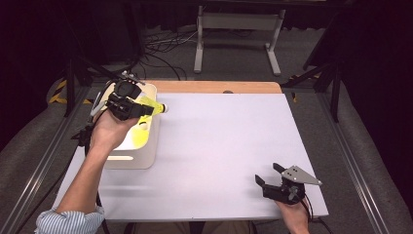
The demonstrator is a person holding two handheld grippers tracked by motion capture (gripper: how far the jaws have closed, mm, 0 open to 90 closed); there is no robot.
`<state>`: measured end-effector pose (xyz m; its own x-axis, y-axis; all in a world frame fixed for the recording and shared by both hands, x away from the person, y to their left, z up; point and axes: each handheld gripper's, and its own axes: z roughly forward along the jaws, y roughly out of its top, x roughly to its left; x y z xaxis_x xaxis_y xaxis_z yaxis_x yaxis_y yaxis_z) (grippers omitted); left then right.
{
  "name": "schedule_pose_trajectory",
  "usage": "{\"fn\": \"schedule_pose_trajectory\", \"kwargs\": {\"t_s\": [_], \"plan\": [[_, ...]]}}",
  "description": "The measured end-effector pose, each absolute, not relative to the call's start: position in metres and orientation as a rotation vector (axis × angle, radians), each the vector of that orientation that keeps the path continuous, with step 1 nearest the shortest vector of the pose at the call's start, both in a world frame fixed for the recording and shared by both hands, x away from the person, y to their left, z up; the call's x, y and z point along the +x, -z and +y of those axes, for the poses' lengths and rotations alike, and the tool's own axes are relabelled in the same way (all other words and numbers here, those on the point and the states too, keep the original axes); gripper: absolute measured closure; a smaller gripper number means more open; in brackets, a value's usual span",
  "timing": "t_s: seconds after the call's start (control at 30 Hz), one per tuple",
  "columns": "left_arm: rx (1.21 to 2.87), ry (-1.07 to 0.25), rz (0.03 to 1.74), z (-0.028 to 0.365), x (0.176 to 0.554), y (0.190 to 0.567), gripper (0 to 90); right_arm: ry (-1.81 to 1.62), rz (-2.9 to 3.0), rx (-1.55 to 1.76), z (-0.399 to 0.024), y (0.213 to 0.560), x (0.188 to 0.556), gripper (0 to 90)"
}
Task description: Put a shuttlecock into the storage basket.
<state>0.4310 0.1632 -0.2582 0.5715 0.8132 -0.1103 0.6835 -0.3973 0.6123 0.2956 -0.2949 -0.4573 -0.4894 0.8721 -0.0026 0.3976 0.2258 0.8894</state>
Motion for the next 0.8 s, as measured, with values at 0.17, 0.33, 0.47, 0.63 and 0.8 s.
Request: {"fn": "schedule_pose_trajectory", "kwargs": {"t_s": [0.17, 0.33, 0.47, 0.63, 0.8], "plan": [[2.185, -0.293, 1.202, 0.169, 0.430, 0.260, 89.7, -1.213, 1.991, 1.165, -0.295, 0.457, 0.296, 18.5], [2.191, -0.316, 1.209, 0.172, 0.429, 0.262, 89.6, -1.210, 1.994, 1.163, -0.295, 0.457, 0.296, 18.5], [2.182, -0.312, 1.224, 0.177, 0.430, 0.263, 89.7, -1.213, 1.992, 1.163, -0.295, 0.457, 0.296, 18.5], [2.173, -0.309, 1.243, 0.183, 0.431, 0.264, 89.7, -1.212, 1.993, 1.163, -0.295, 0.457, 0.296, 18.5], [2.162, -0.313, 1.250, 0.188, 0.432, 0.266, 89.6, -1.205, 1.996, 1.160, -0.295, 0.457, 0.296, 18.5]]}}
